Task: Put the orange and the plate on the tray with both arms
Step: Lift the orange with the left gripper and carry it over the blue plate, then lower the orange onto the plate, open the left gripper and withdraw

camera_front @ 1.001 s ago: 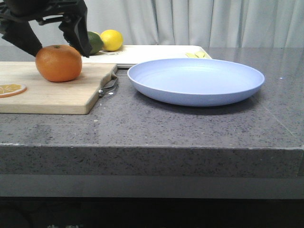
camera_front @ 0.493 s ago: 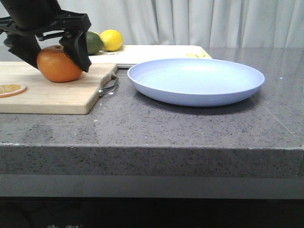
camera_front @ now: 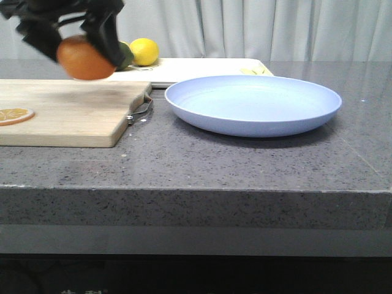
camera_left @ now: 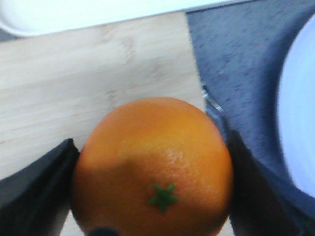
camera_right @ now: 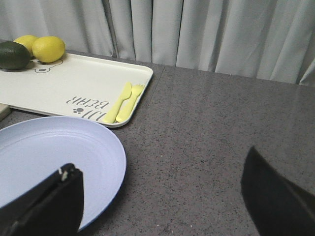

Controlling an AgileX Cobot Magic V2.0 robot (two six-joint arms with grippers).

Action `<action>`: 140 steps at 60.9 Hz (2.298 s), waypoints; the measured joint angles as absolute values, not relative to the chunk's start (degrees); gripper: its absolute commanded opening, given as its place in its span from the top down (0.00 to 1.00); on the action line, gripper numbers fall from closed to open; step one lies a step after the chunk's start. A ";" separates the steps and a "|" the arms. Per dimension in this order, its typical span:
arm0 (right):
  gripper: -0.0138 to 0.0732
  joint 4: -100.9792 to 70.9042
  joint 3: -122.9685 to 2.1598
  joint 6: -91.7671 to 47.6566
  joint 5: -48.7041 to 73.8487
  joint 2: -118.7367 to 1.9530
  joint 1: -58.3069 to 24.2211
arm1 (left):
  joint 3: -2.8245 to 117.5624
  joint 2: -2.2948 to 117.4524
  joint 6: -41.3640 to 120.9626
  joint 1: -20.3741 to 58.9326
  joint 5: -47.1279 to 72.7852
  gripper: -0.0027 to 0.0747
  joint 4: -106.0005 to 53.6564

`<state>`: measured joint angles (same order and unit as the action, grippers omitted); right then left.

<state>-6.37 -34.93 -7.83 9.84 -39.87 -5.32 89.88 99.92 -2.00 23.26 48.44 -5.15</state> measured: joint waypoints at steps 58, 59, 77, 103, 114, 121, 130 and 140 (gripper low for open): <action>0.09 -6.37 -34.93 -7.83 9.84 -39.87 -5.32 | 91.78 112.93 -2.00 43.05 24.11 0.19 -6.19; 0.09 -6.37 -34.93 -7.83 9.84 -39.87 -5.32 | 91.78 112.93 -2.00 43.05 24.11 0.16 -6.19; 0.09 -6.37 -34.93 -7.83 9.84 -39.87 -5.32 | 93.27 112.66 -2.00 44.75 25.83 0.07 -4.36; 0.09 -6.37 -34.93 -7.83 9.93 -39.87 -5.32 | 98.79 104.76 -2.00 44.84 33.77 0.30 2.19; 0.09 -6.37 -34.93 -7.83 9.93 -39.87 -5.32 | 98.79 104.16 -2.00 44.84 38.06 0.80 3.16; 0.09 -6.37 -34.93 -7.83 9.93 -39.87 -5.32 | 98.86 104.16 -2.00 44.84 40.74 0.98 3.25; 0.09 -6.37 -34.93 -7.83 9.93 -39.87 -5.32 | 99.32 103.93 -2.00 44.84 44.28 0.99 3.29; 0.09 -6.37 -34.93 -7.83 9.93 -39.87 -5.32 | 99.32 102.95 -2.25 44.69 49.58 0.99 4.90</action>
